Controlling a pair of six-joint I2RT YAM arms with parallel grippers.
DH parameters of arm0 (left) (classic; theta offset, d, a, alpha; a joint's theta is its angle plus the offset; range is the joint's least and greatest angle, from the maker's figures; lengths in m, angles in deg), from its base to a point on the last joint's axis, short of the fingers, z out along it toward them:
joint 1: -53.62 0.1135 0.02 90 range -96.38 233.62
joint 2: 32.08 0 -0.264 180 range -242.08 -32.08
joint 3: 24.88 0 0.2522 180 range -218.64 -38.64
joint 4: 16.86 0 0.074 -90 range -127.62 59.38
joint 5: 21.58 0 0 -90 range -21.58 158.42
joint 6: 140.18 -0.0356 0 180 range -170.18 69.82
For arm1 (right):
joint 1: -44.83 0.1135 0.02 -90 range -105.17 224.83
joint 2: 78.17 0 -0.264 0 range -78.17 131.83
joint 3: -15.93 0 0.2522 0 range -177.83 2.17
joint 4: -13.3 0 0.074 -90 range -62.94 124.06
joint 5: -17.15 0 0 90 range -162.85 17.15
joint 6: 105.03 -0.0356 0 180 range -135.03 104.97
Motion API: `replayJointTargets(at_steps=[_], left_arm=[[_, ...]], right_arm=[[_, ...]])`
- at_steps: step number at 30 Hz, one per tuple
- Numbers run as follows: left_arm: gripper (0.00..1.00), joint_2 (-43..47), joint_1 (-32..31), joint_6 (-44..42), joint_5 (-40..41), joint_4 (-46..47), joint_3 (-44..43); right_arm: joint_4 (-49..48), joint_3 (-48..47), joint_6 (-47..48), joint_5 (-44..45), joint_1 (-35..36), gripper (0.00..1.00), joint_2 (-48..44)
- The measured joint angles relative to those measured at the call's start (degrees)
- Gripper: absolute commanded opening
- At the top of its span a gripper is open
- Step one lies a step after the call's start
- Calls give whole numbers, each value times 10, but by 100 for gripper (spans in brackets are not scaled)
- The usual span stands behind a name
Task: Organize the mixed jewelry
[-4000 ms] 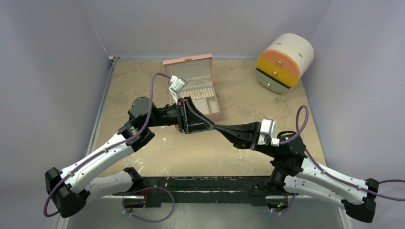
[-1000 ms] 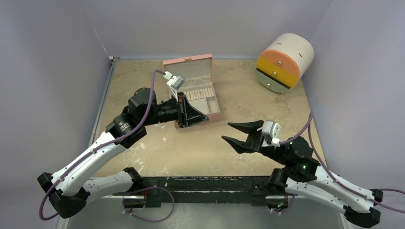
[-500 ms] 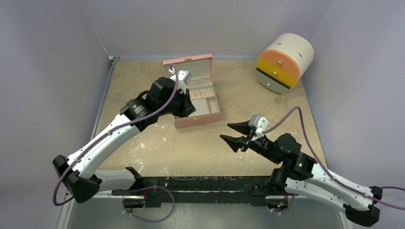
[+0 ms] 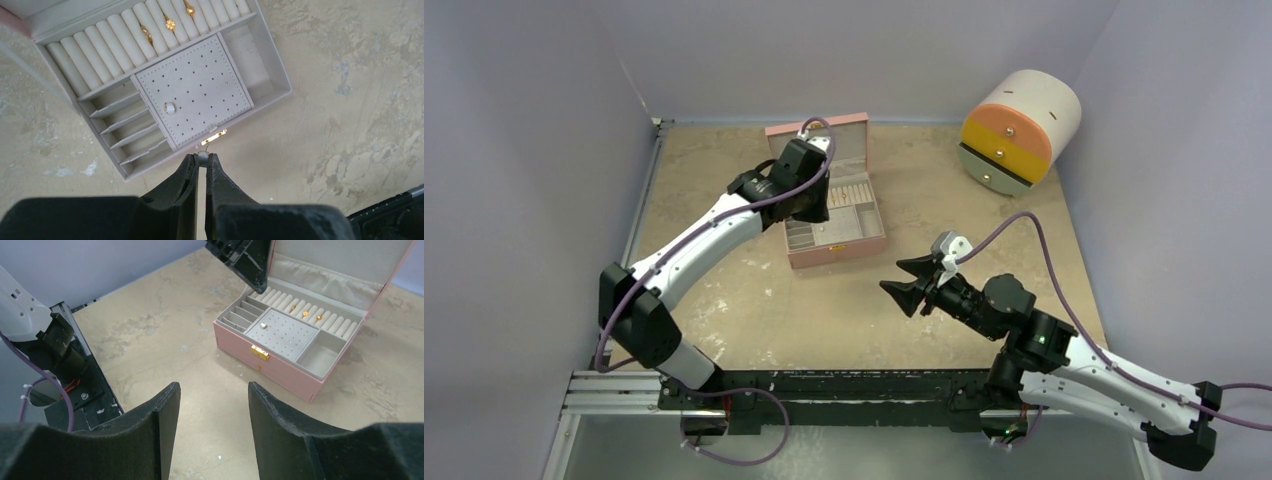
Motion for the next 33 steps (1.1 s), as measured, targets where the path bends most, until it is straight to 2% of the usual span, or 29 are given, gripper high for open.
replayJointTargets(at_steps=[13,33], left_arm=[[0,-146,0,-5,41,-33,-80],[0,-206,0,-22,55,-38,-88]], right_arm=[[7,0,-25,12,0,56,11],[7,0,-35,15,0,58,51]])
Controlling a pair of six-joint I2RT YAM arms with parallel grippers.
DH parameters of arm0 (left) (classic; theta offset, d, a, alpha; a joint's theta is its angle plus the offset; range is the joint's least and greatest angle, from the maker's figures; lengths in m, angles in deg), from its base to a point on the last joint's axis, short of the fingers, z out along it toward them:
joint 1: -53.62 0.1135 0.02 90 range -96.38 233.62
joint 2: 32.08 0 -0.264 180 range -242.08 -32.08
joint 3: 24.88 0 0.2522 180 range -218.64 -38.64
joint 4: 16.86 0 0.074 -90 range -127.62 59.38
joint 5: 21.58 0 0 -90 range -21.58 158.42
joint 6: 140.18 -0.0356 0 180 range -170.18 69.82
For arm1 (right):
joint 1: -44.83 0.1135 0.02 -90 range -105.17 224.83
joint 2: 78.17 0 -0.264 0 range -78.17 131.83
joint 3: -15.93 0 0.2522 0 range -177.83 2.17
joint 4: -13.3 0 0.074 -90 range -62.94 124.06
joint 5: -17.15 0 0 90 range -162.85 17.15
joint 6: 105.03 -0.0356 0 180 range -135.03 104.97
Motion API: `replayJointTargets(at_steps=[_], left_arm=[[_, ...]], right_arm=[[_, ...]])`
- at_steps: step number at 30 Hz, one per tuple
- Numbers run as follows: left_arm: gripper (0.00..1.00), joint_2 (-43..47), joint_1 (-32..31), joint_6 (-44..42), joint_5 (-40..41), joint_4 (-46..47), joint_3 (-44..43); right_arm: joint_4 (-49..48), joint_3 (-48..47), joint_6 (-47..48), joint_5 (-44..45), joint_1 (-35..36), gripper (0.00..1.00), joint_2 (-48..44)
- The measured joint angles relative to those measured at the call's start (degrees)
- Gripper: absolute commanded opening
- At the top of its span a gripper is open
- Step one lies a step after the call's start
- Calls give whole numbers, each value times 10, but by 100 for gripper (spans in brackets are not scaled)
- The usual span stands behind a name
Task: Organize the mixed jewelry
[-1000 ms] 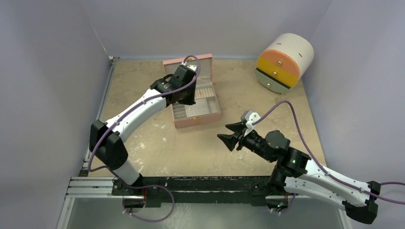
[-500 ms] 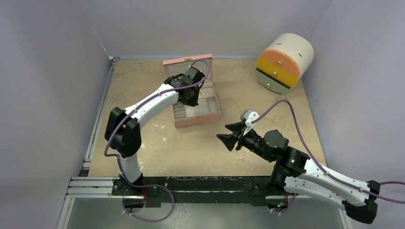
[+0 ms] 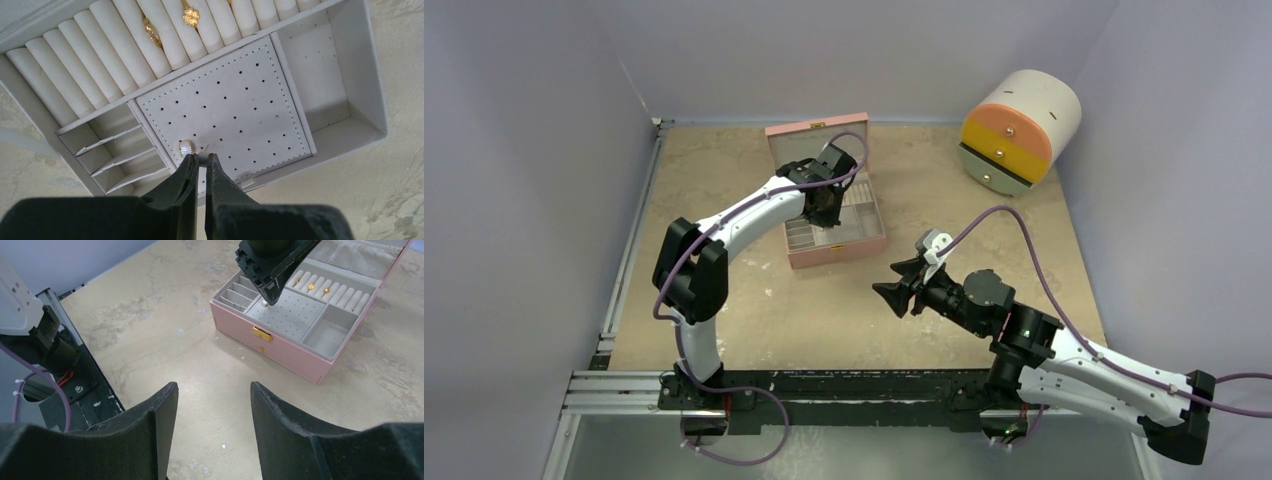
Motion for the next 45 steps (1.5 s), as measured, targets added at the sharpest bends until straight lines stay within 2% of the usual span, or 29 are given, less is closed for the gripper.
replayJointTargets(at_steps=[45], left_arm=[[0,-2,0,-12,13,0,11]], right_arm=[[-1,-2,-7,-1,0,60,16]])
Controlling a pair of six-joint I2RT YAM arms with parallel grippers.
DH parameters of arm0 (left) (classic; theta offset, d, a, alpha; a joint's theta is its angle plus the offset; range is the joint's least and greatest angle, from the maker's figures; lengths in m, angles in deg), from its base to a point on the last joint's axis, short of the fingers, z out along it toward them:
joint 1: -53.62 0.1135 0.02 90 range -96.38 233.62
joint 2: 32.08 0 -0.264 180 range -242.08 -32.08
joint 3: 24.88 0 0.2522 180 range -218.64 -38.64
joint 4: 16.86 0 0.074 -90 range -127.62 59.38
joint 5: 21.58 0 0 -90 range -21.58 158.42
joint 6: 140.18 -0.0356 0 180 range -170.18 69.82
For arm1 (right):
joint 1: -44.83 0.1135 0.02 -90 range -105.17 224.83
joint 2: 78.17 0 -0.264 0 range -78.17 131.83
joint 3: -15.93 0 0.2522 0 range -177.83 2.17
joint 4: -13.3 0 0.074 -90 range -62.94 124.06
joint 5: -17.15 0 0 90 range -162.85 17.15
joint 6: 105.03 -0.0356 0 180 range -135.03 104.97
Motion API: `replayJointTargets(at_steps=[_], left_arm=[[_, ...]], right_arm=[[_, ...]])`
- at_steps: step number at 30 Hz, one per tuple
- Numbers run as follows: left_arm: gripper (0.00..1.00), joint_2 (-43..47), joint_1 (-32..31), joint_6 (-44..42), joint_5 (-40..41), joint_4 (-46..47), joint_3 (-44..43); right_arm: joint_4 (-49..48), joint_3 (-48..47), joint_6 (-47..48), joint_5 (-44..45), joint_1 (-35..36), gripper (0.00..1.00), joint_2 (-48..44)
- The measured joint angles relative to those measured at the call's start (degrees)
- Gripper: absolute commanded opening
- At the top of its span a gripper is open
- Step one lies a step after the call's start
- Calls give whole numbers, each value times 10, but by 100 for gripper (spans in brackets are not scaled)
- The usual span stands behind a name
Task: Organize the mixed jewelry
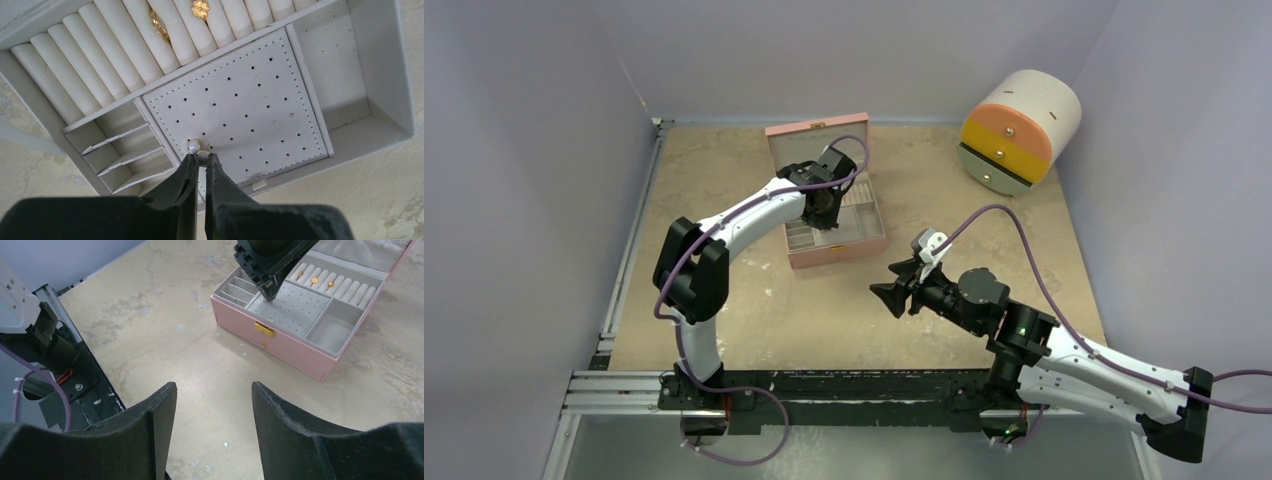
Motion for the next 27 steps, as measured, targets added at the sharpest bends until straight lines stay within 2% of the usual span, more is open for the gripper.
replayJointTargets(at_steps=[27], left_arm=[[0,9,0,0,0,13,16]], right_arm=[[-2,0,-6,-4,0,60,7]])
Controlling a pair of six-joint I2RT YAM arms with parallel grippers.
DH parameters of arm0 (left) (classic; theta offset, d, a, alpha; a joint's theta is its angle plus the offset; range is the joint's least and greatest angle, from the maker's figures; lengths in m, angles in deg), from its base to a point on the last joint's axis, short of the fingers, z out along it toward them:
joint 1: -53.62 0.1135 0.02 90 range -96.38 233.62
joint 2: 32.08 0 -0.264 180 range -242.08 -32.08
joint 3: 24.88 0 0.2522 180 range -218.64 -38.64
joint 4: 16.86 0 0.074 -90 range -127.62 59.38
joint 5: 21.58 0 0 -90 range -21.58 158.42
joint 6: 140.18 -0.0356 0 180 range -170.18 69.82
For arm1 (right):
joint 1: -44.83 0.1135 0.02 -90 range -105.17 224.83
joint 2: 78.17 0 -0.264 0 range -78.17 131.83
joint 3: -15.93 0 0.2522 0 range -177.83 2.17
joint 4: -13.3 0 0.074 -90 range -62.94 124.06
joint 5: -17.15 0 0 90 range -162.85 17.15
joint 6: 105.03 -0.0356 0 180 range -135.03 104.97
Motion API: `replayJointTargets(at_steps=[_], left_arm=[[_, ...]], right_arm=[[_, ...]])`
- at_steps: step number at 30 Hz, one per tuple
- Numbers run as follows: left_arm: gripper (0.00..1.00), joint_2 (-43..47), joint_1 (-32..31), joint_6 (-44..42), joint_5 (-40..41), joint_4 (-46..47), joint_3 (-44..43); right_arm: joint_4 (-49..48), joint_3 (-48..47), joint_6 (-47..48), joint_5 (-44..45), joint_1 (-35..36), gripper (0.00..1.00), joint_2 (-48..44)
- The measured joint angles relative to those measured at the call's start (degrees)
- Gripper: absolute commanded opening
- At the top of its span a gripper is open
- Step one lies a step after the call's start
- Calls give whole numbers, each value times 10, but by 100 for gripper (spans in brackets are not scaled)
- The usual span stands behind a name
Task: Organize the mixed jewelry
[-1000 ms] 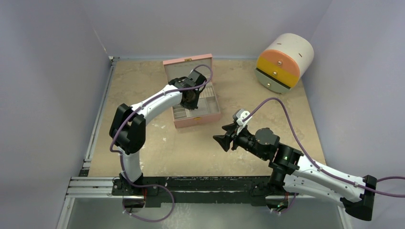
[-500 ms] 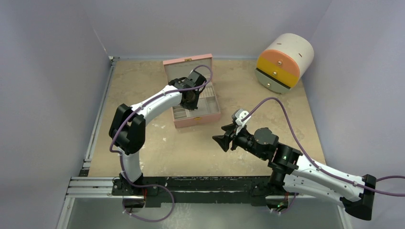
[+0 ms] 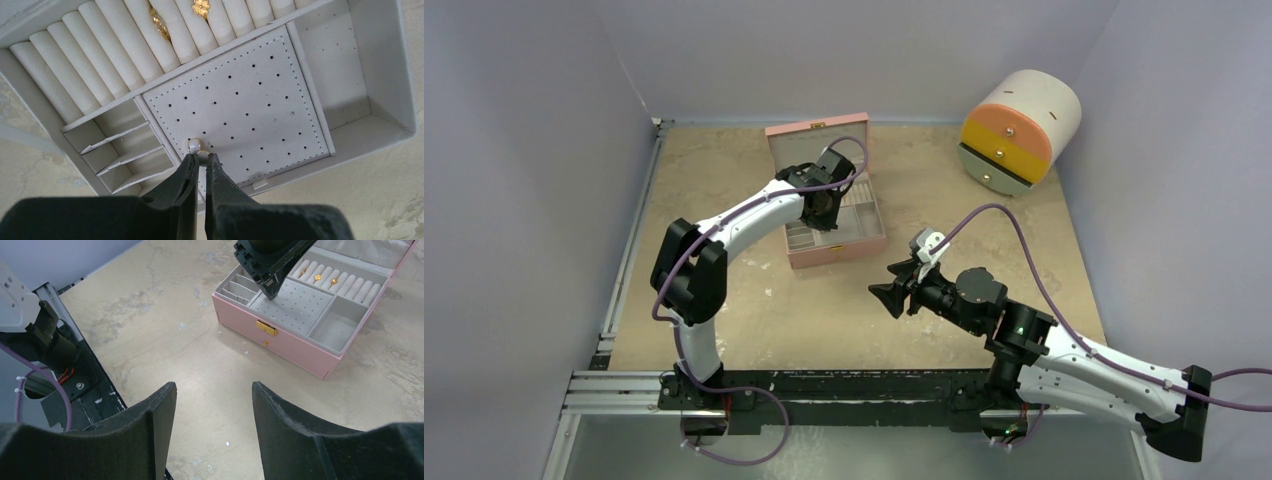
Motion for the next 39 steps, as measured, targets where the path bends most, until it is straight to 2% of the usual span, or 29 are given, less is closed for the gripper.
replayJointTargets(at_steps=[39], left_arm=[[0,9,-5,0,0,3,11]], right_arm=[[-1,0,0,-6,0,61,8]])
